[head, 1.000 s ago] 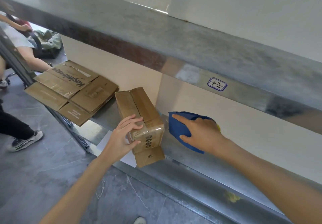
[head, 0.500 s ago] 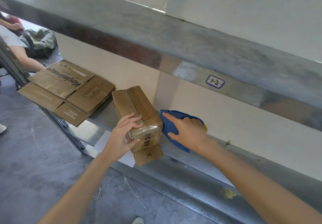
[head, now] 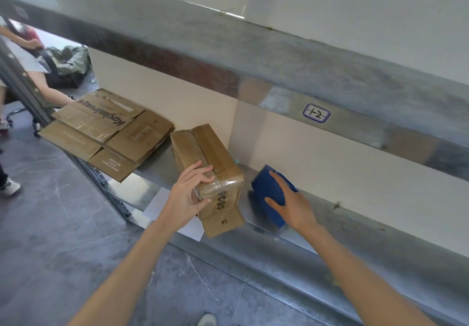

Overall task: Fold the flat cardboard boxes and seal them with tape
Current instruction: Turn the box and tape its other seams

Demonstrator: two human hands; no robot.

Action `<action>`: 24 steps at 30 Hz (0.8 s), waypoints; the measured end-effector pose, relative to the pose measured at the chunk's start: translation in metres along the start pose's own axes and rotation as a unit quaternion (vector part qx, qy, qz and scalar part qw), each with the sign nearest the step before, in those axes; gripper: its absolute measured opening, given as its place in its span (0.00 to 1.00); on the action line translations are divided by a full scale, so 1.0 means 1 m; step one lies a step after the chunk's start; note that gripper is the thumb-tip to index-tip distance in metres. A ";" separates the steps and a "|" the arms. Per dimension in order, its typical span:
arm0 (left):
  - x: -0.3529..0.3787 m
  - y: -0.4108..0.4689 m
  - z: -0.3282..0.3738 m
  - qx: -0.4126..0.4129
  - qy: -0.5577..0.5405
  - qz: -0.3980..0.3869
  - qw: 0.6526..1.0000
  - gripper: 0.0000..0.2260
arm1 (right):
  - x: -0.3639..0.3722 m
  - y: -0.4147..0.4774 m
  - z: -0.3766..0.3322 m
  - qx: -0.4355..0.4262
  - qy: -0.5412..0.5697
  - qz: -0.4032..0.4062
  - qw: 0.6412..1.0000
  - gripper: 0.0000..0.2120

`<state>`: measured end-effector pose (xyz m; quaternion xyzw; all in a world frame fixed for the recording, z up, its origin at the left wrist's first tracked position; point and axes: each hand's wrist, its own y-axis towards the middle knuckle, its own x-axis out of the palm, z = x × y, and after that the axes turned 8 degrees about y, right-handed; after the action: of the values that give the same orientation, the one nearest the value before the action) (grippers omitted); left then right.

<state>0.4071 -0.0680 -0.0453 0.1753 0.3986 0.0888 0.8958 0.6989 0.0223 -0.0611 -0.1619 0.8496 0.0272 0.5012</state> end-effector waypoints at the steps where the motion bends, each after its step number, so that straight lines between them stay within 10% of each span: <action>1: 0.000 0.000 0.000 0.001 0.000 0.000 1.000 0.21 | 0.003 0.000 0.008 0.008 0.003 0.002 1.000 0.35; 24: 0.000 0.001 0.004 -0.004 0.008 0.001 1.000 0.21 | 0.002 0.006 0.042 0.004 0.073 0.072 0.995 0.24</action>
<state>0.4098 -0.0684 -0.0425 0.1712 0.4051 0.0924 0.8933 0.7315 0.0359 -0.0843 -0.1002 0.8933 0.0481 0.4354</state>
